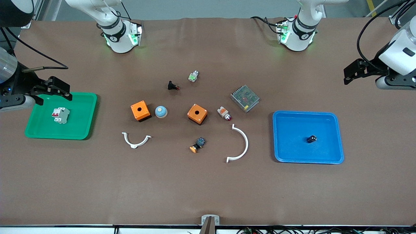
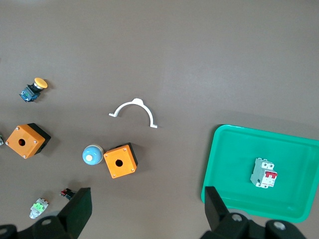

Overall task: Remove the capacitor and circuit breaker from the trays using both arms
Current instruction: 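Reach the left gripper to the capacitor while the right gripper reaches the breaker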

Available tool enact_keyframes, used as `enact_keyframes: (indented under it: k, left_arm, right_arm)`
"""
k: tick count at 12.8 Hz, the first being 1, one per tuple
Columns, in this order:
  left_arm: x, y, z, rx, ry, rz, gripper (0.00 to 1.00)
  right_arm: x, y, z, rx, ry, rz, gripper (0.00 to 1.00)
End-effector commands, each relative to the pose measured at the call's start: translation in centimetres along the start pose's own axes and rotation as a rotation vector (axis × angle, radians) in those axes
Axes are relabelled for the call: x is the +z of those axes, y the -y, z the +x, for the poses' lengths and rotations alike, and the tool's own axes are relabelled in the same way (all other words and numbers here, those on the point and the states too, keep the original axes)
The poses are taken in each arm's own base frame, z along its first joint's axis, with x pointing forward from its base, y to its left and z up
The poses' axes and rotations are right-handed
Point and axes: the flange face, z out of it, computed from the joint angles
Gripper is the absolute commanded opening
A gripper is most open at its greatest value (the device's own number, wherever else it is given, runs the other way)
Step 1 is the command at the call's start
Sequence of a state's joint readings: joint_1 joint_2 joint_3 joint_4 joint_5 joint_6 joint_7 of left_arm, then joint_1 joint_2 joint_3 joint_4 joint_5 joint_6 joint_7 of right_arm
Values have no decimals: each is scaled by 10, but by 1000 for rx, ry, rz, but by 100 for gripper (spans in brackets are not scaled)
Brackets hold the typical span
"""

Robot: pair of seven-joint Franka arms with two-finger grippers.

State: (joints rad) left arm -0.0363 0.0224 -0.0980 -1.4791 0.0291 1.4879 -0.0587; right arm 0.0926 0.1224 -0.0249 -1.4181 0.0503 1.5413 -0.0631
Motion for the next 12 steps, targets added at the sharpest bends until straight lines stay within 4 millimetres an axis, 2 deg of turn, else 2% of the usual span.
enact_keyframes:
  k: [1, 3, 4, 5, 7, 10, 11, 12]
  left_arm:
    - [-9, 3, -3, 15, -6, 23, 100]
    - [-8, 3, -2, 12, -6, 21, 100]
    - [-3, 3, 3, 13, 2, 19, 100]
    - [-6, 4, 8, 14, -7, 18, 100]
    - [2, 6, 9, 11, 11, 19, 100]
    - [18, 27, 15, -25, 41, 7, 100]
    - [28, 32, 20, -27, 54, 20, 100]
    - [56, 29, 39, -19, 81, 14, 100]
  right_arm:
    - [-5, -8, -5, 25, -6, -5, 100]
    - [-10, -10, -4, 30, -24, 9, 100]
    - [-10, -9, -4, 30, -25, 10, 100]
    - [-10, -11, -3, 32, -30, 7, 100]
    - [-10, -20, -3, 46, -36, -5, 100]
    - [-11, -27, -4, 58, -32, -9, 100]
    - [-12, -50, -8, 97, -31, -4, 100]
    - [-12, -64, -9, 116, -37, 1, 100]
